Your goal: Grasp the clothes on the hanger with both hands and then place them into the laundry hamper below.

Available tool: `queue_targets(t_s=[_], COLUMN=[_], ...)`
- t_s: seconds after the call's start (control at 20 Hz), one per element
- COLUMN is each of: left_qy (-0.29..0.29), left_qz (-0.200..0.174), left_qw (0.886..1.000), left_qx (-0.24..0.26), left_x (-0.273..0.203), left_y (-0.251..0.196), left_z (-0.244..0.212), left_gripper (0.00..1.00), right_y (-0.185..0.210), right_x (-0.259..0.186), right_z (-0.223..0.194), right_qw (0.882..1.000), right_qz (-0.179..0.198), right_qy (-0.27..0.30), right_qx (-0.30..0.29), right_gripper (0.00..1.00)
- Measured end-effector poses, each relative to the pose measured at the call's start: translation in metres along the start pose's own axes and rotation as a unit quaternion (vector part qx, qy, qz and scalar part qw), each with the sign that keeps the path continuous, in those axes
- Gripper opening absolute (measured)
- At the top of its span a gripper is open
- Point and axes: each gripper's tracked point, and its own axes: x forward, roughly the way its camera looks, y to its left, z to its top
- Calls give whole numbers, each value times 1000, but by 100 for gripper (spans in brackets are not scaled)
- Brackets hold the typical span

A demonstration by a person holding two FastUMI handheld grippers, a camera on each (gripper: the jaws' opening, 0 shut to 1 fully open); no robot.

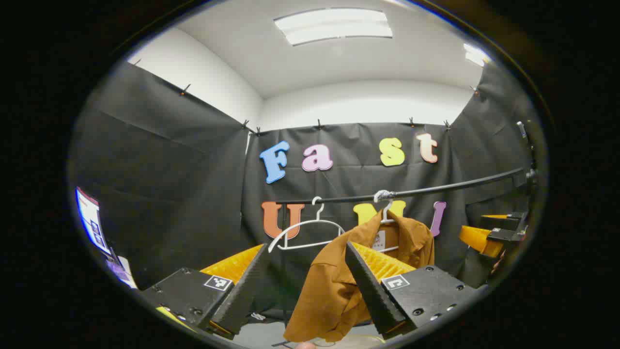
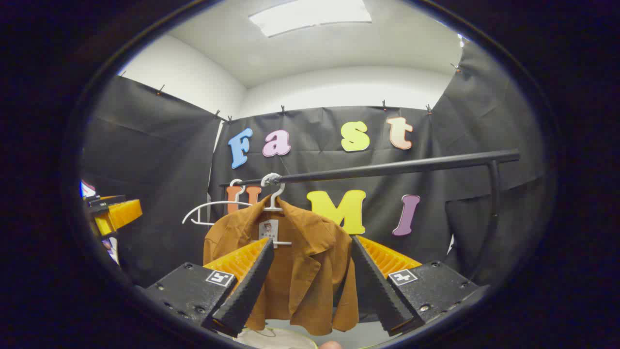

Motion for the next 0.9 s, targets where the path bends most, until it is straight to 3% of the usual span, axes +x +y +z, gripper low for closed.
queue_targets(t_s=[0.15,0.2,0.55,0.9], left_qy=[-4,-4,-4,18], left_qz=[8,8,13,-7], left_qw=[1000,1000,1000,1000], left_qx=[-2,-3,8,6], left_x=[1,1,-1,-5], left_y=[-5,-8,-29,-70], left_z=[4,4,3,-16], left_gripper=[96,100,100,100], right_y=[-12,-15,-34,-43], right_x=[3,2,7,14], right_z=[1,-1,-7,-19], right_qw=[1000,1000,1000,1000], right_qz=[-4,-3,3,7], right_qy=[1,1,8,20], right_qx=[1,2,6,17], right_gripper=[99,99,100,99])
